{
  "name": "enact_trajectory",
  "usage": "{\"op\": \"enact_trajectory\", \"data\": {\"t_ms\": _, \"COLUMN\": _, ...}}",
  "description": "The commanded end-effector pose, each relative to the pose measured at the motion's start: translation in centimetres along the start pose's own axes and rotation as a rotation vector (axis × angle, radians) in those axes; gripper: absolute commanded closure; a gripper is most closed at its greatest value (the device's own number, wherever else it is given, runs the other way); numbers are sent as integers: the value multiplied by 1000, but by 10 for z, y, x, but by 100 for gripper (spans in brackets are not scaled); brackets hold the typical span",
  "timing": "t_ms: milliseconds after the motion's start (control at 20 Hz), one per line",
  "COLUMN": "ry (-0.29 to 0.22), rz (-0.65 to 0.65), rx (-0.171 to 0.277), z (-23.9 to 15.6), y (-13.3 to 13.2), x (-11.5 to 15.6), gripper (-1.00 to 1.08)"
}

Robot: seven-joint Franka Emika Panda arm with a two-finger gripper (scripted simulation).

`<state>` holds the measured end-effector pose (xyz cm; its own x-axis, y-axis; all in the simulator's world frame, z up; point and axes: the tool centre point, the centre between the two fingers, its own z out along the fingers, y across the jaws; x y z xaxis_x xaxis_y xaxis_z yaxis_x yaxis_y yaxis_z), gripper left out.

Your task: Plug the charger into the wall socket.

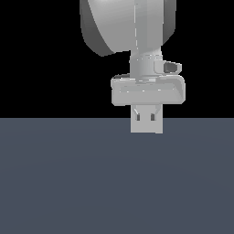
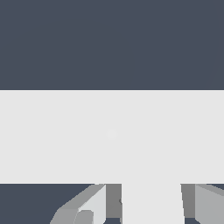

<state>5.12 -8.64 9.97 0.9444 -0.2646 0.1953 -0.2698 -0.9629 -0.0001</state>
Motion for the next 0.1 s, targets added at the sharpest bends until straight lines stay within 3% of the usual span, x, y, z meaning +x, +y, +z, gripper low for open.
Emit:
{"op": "enact_trajectory", "data": {"t_ms": 0, "ry": 0, "rz": 0, "rx": 0, "z": 0, "y": 0, "x": 3, "gripper": 108}}
{"op": "enact_trajectory", "data": {"t_ms": 50, "ry": 0, "rz": 0, "rx": 0, "z": 0, "y": 0, "x": 3, "gripper": 108}}
